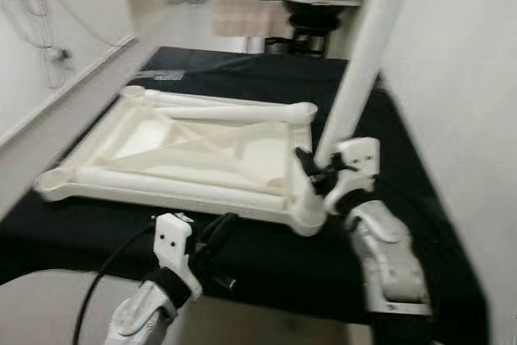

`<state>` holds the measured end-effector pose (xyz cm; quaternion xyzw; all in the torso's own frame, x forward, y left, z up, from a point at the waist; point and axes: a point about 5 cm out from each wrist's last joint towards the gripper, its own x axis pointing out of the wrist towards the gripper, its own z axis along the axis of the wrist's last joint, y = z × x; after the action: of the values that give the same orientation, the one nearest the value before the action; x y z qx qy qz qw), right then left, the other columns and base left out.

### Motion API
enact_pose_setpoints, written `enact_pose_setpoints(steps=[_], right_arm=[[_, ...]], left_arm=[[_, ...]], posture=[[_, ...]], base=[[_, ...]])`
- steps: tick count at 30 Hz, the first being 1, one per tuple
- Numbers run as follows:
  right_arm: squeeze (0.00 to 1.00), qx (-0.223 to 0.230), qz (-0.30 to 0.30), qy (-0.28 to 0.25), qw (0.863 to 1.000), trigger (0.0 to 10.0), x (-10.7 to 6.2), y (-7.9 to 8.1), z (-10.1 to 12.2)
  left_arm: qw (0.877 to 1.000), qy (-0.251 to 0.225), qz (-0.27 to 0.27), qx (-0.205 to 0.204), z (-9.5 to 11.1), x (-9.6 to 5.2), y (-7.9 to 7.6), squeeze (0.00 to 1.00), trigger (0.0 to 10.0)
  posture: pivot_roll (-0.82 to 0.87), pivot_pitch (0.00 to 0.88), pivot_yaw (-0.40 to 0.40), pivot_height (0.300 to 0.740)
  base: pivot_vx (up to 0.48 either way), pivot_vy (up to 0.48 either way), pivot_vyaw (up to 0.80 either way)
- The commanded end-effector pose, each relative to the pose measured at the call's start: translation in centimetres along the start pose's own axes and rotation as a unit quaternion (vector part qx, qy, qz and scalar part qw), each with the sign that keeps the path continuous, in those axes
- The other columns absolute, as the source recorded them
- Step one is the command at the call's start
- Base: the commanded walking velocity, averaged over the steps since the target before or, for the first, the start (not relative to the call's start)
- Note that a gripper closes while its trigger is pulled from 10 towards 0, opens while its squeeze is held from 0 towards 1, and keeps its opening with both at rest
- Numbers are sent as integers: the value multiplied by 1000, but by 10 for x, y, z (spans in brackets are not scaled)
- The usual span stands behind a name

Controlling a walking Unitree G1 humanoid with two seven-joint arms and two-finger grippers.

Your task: Building children table

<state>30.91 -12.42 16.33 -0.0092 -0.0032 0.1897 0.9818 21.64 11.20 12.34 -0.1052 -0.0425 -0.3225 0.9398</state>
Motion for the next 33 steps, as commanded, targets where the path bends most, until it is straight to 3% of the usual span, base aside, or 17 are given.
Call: enact_pose_setpoints(steps=[1,4,5,7,10,11,12,13,15,16,18,21,26,27,28,30,33], right_arm=[[0,-14,0,118,993,10000,-3,-5,-46],[0,-9,36,109,993,10000,1,-1,-43],[1000,11,89,87,992,10000,7,3,-36],[1000,26,171,42,984,10000,12,9,-17],[1000,30,200,21,979,10000,13,9,-6],[906,24,241,7,970,10000,13,8,3],[0,15,275,-2,961,10000,13,8,10],[0,15,275,-2,961,10000,13,8,10],[0,-15,395,18,918,10000,10,7,12],[0,-15,395,18,918,10000,10,7,12],[0,-25,439,35,897,10000,15,2,12],[0,-23,439,37,898,10000,23,-1,13],[0,6,471,61,880,10000,35,-2,11],[0,6,475,70,877,824,36,-4,9],[0,3,469,73,880,0,37,-6,8],[0,3,469,73,880,0,37,-6,8],[0,-4,442,65,894,0,38,-14,7]], left_arm=[[1000,14,-11,-19,-6,0,0,0,10000],[1000,13,-9,-21,-6,0,1,0,10000],[1000,12,-7,-22,-7,1,1,0,10000],[1000,12,-5,-25,-7,3,2,0,10000],[1000,12,-6,-28,-7,3,2,0,10000],[999,12,-8,-31,-7,4,3,0,10000],[999,12,-11,-34,-7,5,3,0,10000],[999,12,-11,-34,-7,5,3,0,10000],[999,12,-14,-38,-8,6,4,0,10000],[999,12,-14,-38,-8,6,4,0,10000],[999,12,-16,-39,-8,7,4,0,10000],[999,12,-16,-39,-9,8,4,0,10000],[999,13,-15,-40,-10,9,5,0,10000],[999,13,-15,-40,-10,9,5,0,10000],[999,13,-15,-40,-10,10,5,0,10000],[999,13,-15,-40,-10,10,5,0,10000],[999,13,-16,-42,-10,10,5,0,10000]], posture=[[44,78,-66,740],[42,74,-66,740],[46,73,-64,740],[48,66,-63,740],[51,63,-66,740],[54,59,-69,740],[55,58,-70,740],[55,58,-70,740],[58,50,-68,740],[58,50,-68,740],[62,44,-71,740],[69,42,-73,740],[78,37,-72,740],[82,35,-73,740],[81,36,-74,740],[81,36,-74,740],[76,41,-70,740]], base=[[0,0,0],[0,0,0],[0,0,0],[0,0,0],[0,0,0],[0,0,0],[0,0,0],[0,0,0],[0,0,0],[0,0,0],[0,0,0],[0,0,0],[0,0,0],[0,0,0],[0,0,0],[0,0,0],[0,0,0]])
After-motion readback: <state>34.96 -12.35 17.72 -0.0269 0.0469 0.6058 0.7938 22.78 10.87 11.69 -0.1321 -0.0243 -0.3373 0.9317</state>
